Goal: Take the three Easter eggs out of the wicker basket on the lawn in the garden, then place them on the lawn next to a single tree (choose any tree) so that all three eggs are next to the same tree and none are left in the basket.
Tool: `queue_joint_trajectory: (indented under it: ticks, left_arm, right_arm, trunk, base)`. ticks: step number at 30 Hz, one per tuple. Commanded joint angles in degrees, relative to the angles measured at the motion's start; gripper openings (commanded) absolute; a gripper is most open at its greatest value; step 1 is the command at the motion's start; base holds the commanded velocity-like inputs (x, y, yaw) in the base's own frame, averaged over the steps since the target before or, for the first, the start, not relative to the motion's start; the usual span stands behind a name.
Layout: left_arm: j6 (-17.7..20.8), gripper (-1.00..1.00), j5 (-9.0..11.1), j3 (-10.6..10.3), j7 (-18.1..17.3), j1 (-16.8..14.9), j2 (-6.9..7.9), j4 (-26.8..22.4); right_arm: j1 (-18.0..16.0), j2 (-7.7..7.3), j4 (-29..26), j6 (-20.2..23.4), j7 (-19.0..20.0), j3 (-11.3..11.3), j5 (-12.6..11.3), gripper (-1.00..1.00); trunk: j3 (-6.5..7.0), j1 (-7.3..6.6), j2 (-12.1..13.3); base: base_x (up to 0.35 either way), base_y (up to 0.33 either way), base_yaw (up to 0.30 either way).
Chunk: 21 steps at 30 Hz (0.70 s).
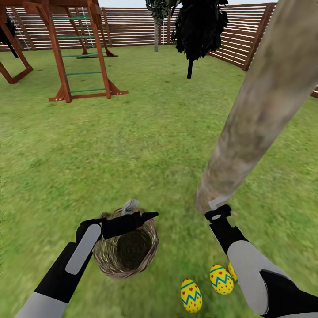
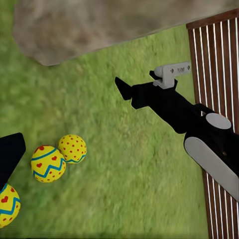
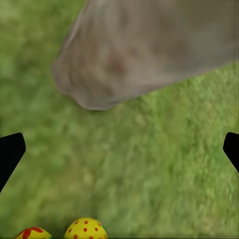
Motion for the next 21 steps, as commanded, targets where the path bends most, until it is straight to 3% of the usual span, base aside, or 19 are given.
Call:
queue_joint_trajectory:
  ticks: [1,10,21]
  left_arm:
    - [0.1,1.00,-0.3,0.0,-0.3,0.0,0.01,0.0]
    - [0.1,1.00,-0.3,0.0,-0.3,0.0,-0.04,0.0]
    - [0.1,1.00,-0.3,0.0,-0.3,0.0,-0.04,0.0]
  right_arm:
    - [0.0,0.05,-0.1,0.2,0.0,-0.2,0.4,1.00]
    - [0.0,0.10,-0.2,0.2,0.0,-0.2,0.4,1.00]
    - [0.0,0.05,-0.2,0.2,0.0,-0.2,0.4,1.00]
  trunk:
    - [-0.04,-0.02,0.0]
    - [0.07,-0.02,0.0]
    - [1.06,-0.02,0.0]
  base:
    - [-0.229,0.000,0.000]
    - [-0.280,0.000,0.000]
    - [-0.010,0.000,0.000]
